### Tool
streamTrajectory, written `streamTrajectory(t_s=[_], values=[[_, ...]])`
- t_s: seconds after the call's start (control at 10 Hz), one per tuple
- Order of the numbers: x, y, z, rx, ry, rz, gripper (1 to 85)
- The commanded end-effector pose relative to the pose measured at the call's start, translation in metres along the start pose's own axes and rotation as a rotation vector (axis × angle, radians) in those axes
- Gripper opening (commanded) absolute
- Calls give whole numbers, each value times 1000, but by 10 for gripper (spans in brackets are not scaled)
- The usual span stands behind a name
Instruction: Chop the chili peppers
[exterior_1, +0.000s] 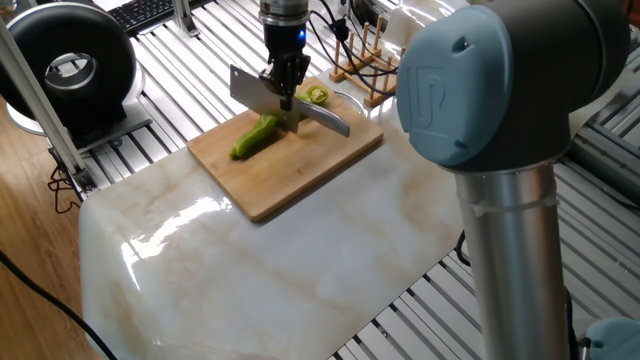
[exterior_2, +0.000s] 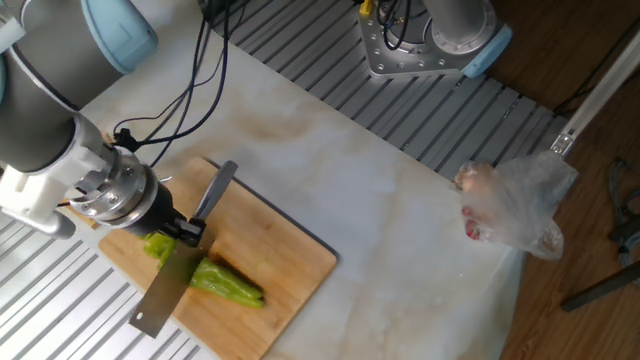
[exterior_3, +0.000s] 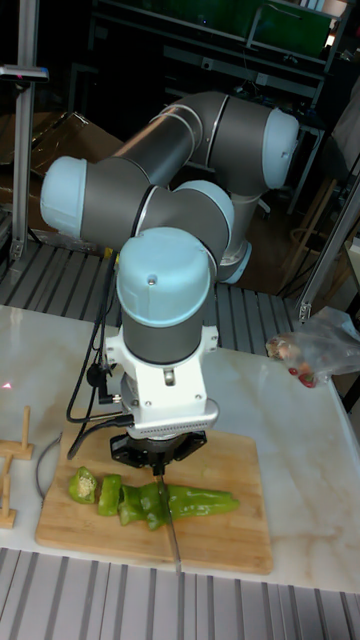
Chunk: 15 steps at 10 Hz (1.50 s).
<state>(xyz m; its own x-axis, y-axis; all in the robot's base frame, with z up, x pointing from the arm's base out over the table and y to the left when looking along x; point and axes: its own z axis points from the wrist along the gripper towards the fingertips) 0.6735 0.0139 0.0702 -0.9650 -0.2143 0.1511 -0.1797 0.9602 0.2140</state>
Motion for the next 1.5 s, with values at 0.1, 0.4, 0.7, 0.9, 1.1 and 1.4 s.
streamTrajectory(t_s=[0.1, 0.4, 0.7, 0.9, 1.1, 1.4], values=[[-9, 6, 6, 20, -35, 85, 13], [-14, 18, 17, 19, -51, 110, 13], [-9, 8, 3, 1, -29, 103, 13], [-7, 0, -9, -14, -24, 120, 13], [-18, 2, 0, 24, -54, 157, 13], [-28, 12, 12, 44, -71, 184, 13]])
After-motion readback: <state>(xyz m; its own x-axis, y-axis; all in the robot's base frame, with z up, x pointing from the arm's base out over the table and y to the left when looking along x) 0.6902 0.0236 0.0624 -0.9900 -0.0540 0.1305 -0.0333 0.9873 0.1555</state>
